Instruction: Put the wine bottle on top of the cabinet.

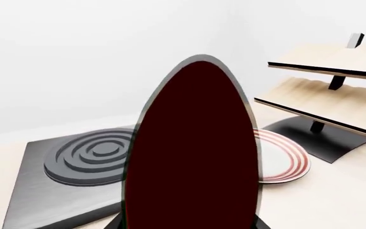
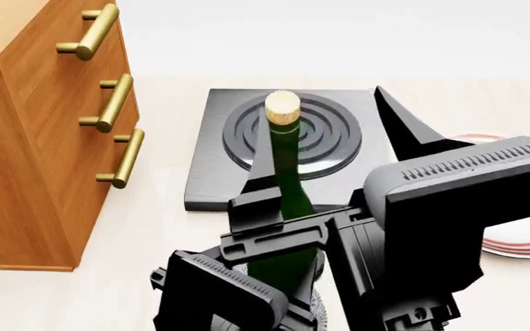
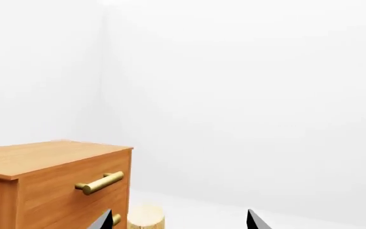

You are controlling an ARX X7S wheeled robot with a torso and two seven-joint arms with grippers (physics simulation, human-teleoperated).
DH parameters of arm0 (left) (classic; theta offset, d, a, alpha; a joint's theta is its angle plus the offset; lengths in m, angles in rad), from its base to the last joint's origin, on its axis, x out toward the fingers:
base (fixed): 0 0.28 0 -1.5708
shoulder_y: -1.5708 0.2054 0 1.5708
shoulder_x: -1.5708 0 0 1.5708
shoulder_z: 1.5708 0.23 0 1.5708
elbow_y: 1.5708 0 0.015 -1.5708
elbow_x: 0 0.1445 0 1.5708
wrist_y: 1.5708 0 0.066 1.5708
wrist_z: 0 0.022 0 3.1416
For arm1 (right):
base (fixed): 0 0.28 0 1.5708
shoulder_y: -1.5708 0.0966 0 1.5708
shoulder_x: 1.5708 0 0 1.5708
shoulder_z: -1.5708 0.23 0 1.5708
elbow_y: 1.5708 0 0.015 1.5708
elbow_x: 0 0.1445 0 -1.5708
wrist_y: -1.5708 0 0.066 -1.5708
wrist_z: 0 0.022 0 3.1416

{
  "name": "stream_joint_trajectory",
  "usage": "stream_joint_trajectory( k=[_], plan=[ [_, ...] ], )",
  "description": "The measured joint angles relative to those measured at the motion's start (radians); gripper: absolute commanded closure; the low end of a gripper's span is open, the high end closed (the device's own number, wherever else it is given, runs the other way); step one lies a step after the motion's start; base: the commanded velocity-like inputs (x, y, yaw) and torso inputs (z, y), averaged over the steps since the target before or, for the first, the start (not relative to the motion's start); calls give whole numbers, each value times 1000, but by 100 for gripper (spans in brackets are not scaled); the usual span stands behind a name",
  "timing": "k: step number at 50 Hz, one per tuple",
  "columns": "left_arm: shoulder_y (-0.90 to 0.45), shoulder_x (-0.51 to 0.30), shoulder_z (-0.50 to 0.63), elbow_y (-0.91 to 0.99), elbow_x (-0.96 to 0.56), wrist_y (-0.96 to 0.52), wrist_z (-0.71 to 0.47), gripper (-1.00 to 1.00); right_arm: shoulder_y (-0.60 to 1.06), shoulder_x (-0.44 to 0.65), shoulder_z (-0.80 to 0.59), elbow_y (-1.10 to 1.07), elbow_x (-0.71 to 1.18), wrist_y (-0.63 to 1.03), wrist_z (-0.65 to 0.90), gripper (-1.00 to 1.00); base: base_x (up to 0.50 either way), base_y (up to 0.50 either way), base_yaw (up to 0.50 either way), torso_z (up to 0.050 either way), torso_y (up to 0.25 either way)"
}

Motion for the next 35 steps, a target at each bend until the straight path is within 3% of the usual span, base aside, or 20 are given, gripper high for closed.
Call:
stream_joint_trajectory(
  k=[12, 24, 35],
  plan=[
    [-7, -22, -7, 13, -12, -4, -14, 100, -121, 20, 61, -137, 49, -24, 49, -100, 0, 0, 0, 0, 0],
    [-22, -70, -29, 95, -40, -49, -48, 100, -398, 53, 102, -185, 12, -243, 85, -100, 0, 0, 0, 1, 1],
    [-72, -120, -67, 214, -81, -135, -99, 100, -577, 41, 64, -99, -139, -393, 63, -100, 0, 0, 0, 0, 1]
  ],
)
